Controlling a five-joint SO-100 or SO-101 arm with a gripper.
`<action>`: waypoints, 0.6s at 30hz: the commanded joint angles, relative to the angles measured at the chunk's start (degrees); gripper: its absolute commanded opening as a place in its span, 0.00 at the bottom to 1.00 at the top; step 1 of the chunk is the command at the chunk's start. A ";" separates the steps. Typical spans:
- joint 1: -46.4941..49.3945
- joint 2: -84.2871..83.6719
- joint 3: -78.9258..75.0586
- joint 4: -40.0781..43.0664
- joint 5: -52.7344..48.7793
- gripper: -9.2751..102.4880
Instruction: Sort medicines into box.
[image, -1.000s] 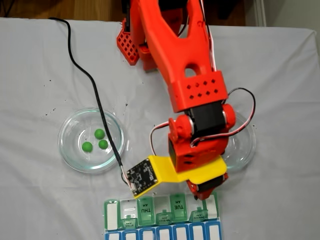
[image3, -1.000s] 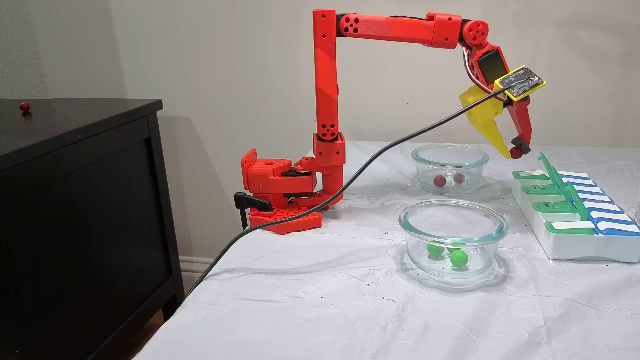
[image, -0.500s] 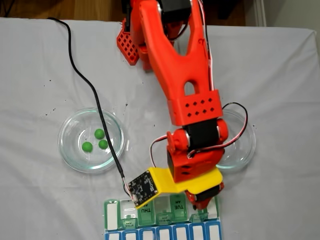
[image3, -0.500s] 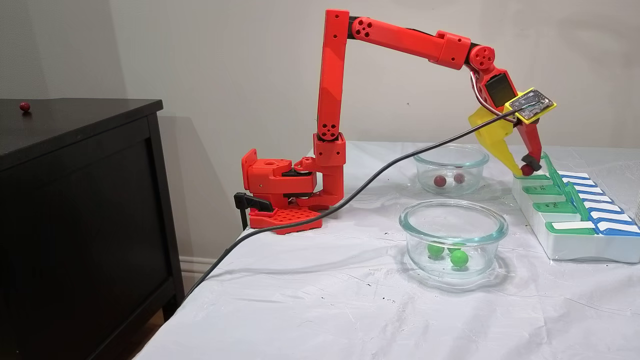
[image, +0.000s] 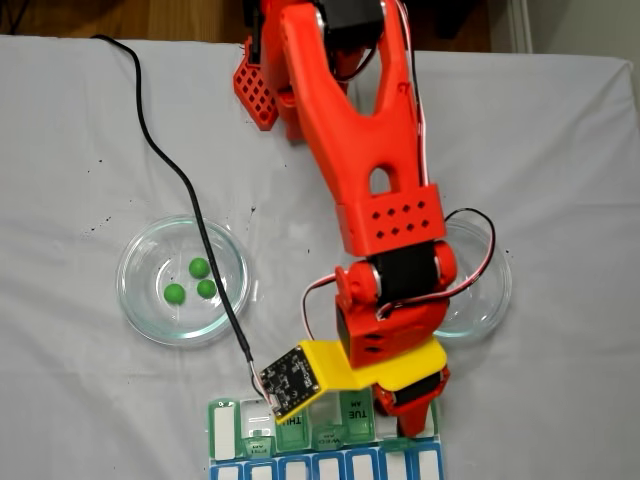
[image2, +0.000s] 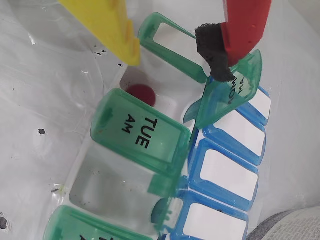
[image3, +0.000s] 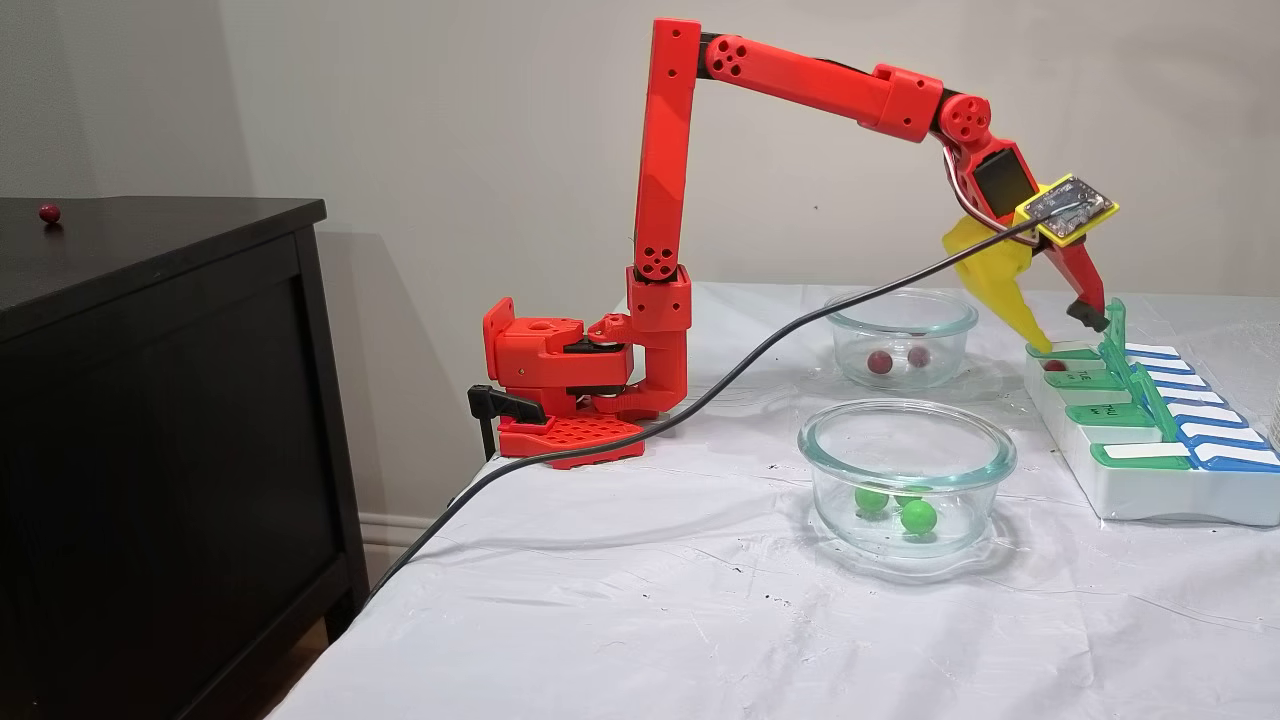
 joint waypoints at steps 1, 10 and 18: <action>0.53 2.81 -2.72 1.41 -0.09 0.30; -1.67 10.81 -10.55 16.87 -0.18 0.08; -11.87 14.77 -15.21 34.45 -2.37 0.08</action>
